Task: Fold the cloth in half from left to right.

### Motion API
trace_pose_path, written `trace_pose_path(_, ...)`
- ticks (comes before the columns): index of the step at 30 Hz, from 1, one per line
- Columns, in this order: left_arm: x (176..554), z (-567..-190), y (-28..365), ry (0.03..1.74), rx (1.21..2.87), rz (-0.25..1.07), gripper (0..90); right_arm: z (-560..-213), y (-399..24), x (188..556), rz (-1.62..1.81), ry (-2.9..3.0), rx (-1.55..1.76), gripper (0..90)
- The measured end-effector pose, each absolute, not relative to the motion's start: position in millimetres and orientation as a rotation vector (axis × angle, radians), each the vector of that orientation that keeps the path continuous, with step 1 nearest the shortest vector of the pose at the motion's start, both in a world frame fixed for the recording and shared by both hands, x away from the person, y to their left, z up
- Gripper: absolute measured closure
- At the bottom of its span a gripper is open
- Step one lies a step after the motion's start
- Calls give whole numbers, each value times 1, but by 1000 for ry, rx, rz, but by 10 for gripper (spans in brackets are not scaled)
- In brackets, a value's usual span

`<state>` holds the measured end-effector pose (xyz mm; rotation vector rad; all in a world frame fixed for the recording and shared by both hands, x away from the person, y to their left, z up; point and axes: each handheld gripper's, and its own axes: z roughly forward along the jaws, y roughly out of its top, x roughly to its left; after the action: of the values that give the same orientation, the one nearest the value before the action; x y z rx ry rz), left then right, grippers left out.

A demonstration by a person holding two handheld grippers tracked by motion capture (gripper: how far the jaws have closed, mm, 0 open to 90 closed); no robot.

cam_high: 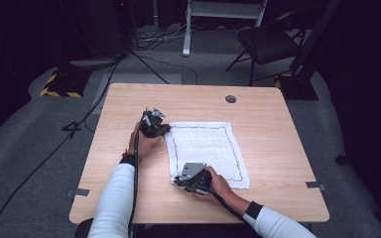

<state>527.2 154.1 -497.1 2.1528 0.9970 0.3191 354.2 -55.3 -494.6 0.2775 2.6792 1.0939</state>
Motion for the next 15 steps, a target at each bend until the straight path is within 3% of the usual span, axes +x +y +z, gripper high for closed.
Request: trace_pose_path(15,512,-487,172,972,2115,372,854,-480,-49,348,1141,2651,179,850)
